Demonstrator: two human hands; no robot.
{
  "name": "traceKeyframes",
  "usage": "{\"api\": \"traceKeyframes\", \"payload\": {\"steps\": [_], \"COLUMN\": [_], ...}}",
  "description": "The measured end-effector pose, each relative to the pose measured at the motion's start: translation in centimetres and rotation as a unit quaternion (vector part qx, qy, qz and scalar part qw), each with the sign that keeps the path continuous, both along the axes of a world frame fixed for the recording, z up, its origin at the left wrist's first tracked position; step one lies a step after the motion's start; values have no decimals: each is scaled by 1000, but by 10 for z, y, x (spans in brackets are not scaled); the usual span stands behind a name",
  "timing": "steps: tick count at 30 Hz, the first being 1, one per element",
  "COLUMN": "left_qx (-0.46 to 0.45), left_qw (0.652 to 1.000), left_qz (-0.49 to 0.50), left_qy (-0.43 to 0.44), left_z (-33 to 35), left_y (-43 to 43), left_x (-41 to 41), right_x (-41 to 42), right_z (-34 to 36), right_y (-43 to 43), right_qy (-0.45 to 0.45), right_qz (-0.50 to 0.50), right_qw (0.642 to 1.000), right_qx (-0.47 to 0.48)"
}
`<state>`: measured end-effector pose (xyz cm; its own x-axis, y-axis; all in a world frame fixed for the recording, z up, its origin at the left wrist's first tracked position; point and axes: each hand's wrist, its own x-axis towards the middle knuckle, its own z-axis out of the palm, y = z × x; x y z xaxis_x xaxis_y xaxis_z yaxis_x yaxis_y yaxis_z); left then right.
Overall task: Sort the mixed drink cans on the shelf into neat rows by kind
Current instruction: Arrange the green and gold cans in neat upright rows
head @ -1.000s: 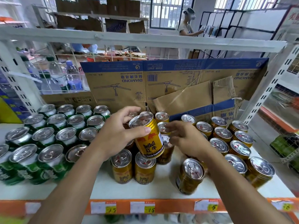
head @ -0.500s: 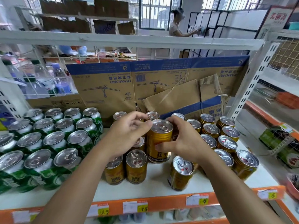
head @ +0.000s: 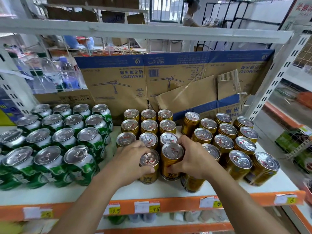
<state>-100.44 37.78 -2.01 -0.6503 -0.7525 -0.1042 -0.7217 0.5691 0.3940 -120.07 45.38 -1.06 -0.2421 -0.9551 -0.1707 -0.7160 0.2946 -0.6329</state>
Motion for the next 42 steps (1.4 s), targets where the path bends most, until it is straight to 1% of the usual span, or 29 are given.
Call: {"api": "traceKeyframes", "payload": {"steps": [3,6,11,15,18,24,26,28,30,32,33,35,37,40,42], "left_qx": [7,-4,-15,-14,-20,-66,-72,-75,-77,-80,-78,-67,-63,-67,-83], "left_qw": [1000,1000,1000,999,999,998,997,996,995,993,993,994,994,993,992], "left_qz": [8,5,7,12,14,-10,-25,-38,-53,-73,-80,-85,-87,-88,-91], "left_qy": [8,8,13,29,34,13,19,30,43,43,37,26,22,34,23], "left_z": [-3,-4,-3,-4,-7,-7,-6,-4,-1,0,0,0,2,5,4], "left_y": [0,0,1,2,4,9,11,11,10,8,8,6,2,-10,-21], "left_x": [2,2,0,1,2,-3,-9,-16,-23,-29,-32,-38,-44,-58,-69], "right_x": [0,4,5,3,2,-1,-4,-7,-13,-22,-26,-31,-33,-32,-32], "right_z": [-4,-11,-12,-12,-12,-14,-12,-7,-3,-3,-5,-12,-21,-23,-20], "right_y": [0,0,-1,2,3,5,7,9,10,11,11,13,15,16,16], "right_qy": [61,130,169,146,148,159,135,118,136,185,212,245,234,235,244], "right_qz": [11,15,25,35,39,60,69,52,6,-36,-48,-48,-46,-49,-59], "right_qw": [998,990,983,987,987,985,988,990,986,974,968,965,970,969,966], "right_qx": [21,43,59,56,51,29,-6,-55,-100,-128,-124,-81,-49,-57,-64]}}
